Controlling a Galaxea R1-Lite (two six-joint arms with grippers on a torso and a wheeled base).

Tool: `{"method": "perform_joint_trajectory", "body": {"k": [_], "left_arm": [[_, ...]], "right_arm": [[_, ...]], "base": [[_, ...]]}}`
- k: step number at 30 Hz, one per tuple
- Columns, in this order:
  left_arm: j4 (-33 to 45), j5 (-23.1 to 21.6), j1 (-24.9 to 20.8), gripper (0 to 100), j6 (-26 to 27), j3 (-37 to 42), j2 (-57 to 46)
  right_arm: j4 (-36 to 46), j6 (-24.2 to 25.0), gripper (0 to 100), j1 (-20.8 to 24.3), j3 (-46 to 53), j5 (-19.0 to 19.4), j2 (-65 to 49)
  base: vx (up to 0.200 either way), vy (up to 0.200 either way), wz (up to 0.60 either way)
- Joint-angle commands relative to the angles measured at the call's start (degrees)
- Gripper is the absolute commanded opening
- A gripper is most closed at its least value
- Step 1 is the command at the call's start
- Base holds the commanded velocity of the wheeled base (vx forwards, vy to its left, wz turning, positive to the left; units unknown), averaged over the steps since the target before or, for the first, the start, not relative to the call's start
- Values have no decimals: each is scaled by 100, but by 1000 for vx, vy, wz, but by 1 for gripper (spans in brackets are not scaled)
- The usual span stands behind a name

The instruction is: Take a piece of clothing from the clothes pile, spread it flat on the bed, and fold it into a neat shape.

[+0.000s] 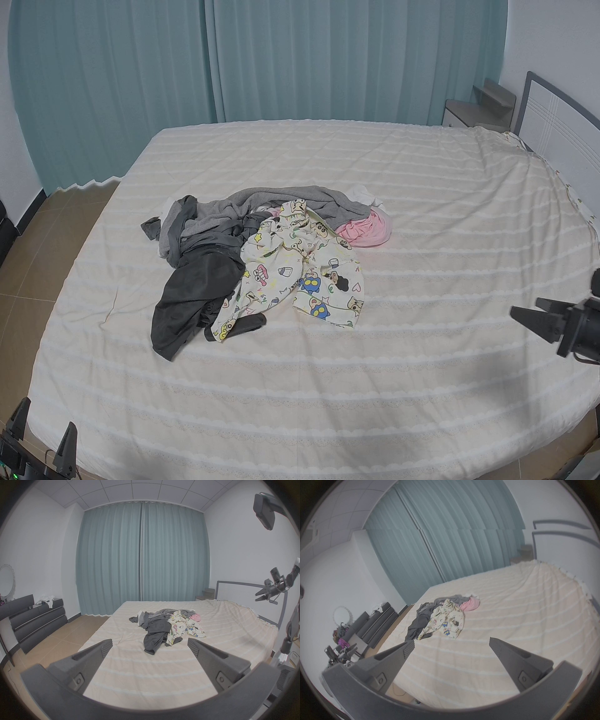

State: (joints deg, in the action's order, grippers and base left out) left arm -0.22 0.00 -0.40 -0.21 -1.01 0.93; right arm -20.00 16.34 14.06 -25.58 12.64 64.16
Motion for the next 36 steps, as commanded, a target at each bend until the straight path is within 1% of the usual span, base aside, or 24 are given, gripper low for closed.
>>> {"method": "perform_joint_trajectory", "body": {"k": [1, 2, 4, 6, 8, 9, 12, 16, 17, 18, 20, 24, 25, 26, 27, 28, 29, 36], "left_arm": [[4, 0, -4, 100, 30, 84, -57], [4, 0, -4, 100, 30, 84, -57], [4, 0, -4, 100, 21, 84, -57], [4, 0, 5, 100, 12, 84, -57], [4, 0, 5, 100, 12, 84, -57], [4, 0, -4, 100, 3, 84, -57], [4, 0, -4, 100, 3, 84, -57], [4, 0, -4, 100, 3, 84, -57], [4, 0, -4, 100, 3, 84, -57], [4, 0, 5, 100, -6, 84, -57], [4, 0, -4, 100, -14, 84, -57], [4, 0, -4, 100, -6, 84, -57], [4, 0, -4, 100, -6, 84, -57], [4, 0, -4, 100, -6, 84, -57], [4, 0, -4, 100, -14, 84, -57], [4, 0, -4, 100, -14, 84, -57], [4, 0, -4, 100, -14, 84, -57], [4, 0, 5, 100, -14, 84, -57]], "right_arm": [[-1366, 880, 100, 748, -439, 1, 2654], [-1410, 898, 100, 757, -457, -7, 2707], [-1726, 986, 100, 774, -712, -60, 3261], [-1849, 1012, 100, 783, -888, -122, 3630], [-1858, 1021, 100, 783, -923, -130, 3683], [-1999, 1047, 100, 783, -1116, -192, 4105], [-2236, 1170, 100, 783, -1336, -262, 4500], [-2552, 1399, 100, 800, -1644, -464, 4948], [-2552, 1399, 100, 800, -1644, -464, 4948], [-2667, 1478, 100, 827, -1767, -587, 5168], [-2737, 1487, 100, 827, -1837, -658, 5291], [-2842, 1487, 100, 748, -2145, -1044, 5810], [-2842, 1487, 100, 748, -2145, -1044, 5810], [-2842, 1495, 100, 721, -2312, -1264, 6038], [-2851, 1504, 100, 721, -2408, -1352, 6170], [-2842, 1504, 100, 721, -2417, -1361, 6188], [-2851, 1513, 100, 704, -2610, -1537, 6451], [-2842, 1531, 100, 590, -3305, -1888, 7172]], "base": [[0, 200, 0], [0, 200, 0], [0, 200, 0], [0, 200, 0], [0, 200, 0], [0, 200, 0], [0, 200, 0], [0, 200, 0], [0, 200, 0], [0, 200, 0], [0, 0, 0], [0, 0, 0], [0, 0, 0], [0, 0, 0], [0, 0, 0], [0, 0, 0], [0, 0, 0], [0, 0, 0]]}}
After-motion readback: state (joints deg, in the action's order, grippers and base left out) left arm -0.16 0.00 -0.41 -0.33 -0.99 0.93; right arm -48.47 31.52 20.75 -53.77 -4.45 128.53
